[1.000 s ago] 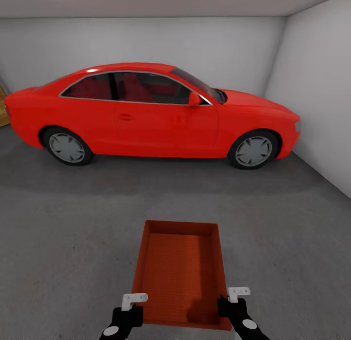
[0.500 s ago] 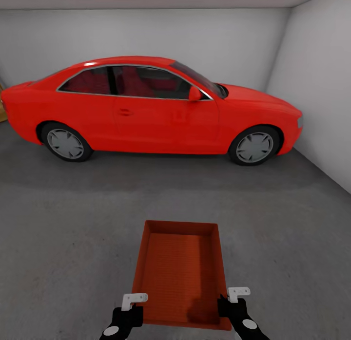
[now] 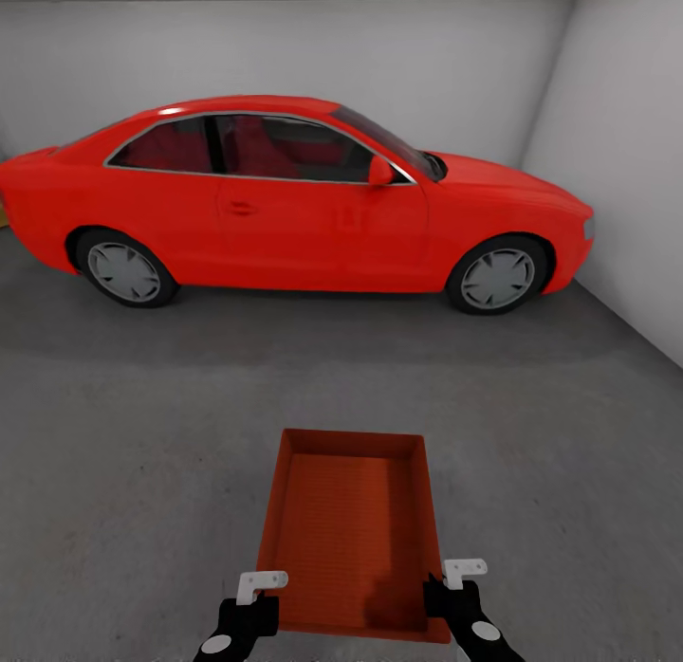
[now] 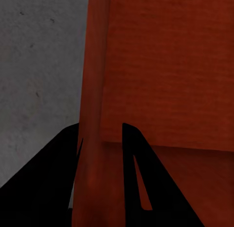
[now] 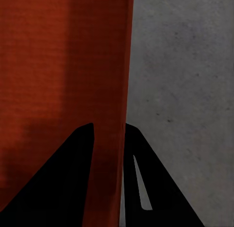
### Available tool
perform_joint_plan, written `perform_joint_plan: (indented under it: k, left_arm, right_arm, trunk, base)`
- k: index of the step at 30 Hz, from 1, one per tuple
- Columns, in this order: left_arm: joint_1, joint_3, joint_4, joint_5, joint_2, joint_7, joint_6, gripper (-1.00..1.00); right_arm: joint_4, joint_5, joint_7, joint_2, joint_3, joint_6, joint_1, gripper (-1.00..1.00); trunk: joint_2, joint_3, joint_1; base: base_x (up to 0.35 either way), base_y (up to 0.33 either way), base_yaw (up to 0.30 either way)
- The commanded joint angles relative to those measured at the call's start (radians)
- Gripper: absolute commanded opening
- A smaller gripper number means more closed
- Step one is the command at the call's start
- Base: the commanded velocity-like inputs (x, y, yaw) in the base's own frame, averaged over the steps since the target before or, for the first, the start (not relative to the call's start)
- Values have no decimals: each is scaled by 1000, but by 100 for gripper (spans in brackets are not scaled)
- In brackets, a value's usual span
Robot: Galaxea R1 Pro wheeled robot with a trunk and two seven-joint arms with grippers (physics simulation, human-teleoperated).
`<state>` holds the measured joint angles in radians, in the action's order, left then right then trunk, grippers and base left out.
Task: Move the two storage containers from the living room to the garage. In the garage, place one container on the floor and stack the other container on top of it (either order is fine).
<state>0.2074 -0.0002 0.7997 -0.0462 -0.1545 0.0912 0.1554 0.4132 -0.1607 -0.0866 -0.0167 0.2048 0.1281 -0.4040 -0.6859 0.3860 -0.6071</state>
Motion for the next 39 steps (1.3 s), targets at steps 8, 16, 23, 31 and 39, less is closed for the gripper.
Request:
perform_joint_plan:
  k: [8, 16, 23, 31, 39]
  left_arm:
    - [0, -14, -1, 6, -20, -4, 6, -100]
    - [0, -14, -1, 6, -20, -4, 6, -100]
    - [0, -14, -1, 6, -20, -4, 6, -100]
    - [0, -14, -1, 6, -20, -4, 6, -100]
    - [0, -14, -1, 6, -20, -4, 6, -100]
  right_arm:
    - [13, -8, 2, -37, 3, 5, -1, -100]
    - [13, -8, 2, -37, 3, 5, -1, -100]
    - [13, -8, 2, -37, 3, 5, -1, -100]
    - [13, -8, 2, -37, 3, 5, -1, -100]
    - [13, -8, 2, -37, 3, 5, -1, -100]
  trunk:
    - [-57, 39, -31]
    - [-113, 78, -62]
    - [-162, 107, -88]
    - [-218, 132, -119]
    - [-274, 158, -150]
  base:
    - [0, 0, 0]
    - [0, 0, 0]
    - [0, 0, 0]
    - [0, 0, 0]
    - [0, 0, 0]
